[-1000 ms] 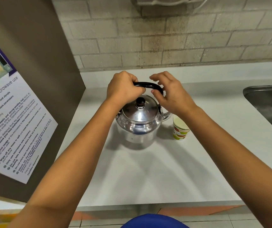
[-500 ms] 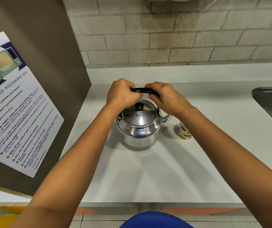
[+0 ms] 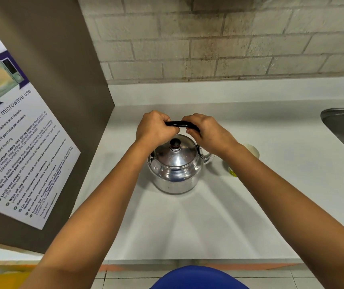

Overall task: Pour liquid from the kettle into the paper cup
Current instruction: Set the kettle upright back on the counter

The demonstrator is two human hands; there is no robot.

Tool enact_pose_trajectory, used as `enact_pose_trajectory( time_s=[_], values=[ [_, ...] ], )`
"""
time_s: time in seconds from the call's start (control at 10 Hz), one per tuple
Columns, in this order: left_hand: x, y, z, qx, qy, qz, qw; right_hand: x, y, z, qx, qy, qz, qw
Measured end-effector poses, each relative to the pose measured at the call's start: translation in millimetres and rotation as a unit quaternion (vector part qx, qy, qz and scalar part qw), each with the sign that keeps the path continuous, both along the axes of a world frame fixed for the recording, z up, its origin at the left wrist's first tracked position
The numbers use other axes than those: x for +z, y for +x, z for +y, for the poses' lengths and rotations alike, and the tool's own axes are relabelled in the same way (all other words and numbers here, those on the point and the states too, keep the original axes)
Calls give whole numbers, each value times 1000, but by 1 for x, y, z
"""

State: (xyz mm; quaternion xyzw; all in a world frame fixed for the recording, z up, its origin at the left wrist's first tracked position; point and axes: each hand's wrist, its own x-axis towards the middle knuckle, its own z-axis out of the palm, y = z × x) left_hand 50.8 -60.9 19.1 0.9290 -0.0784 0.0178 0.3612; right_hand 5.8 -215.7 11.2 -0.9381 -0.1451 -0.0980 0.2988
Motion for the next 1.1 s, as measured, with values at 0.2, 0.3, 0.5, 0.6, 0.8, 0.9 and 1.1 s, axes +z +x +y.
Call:
enact_pose_trajectory(
  time_s=[0.2,0.3,0.5,0.6,0.8,0.9,1.1],
  values=[
    [-7,2,-1,8,-4,13,1000,-5,3,0,1,-8,7,1000],
    [-10,3,-1,5,-5,18,1000,-7,4,0,1,-8,9,1000],
    [-14,5,0,-2,-4,23,1000,-15,7,0,0,-7,11,1000],
    [-15,4,1,-1,-2,16,1000,-17,8,0,-2,0,8,1000],
    [-16,1,3,-4,-5,-4,1000,-22,7,0,-5,14,5,1000],
    [-15,-2,3,-6,5,-19,1000,-24,6,0,-11,23,4,1000],
    [-7,-8,6,-45,74,-23,996,-23,-3,-2,-23,22,10,999]
  ],
)
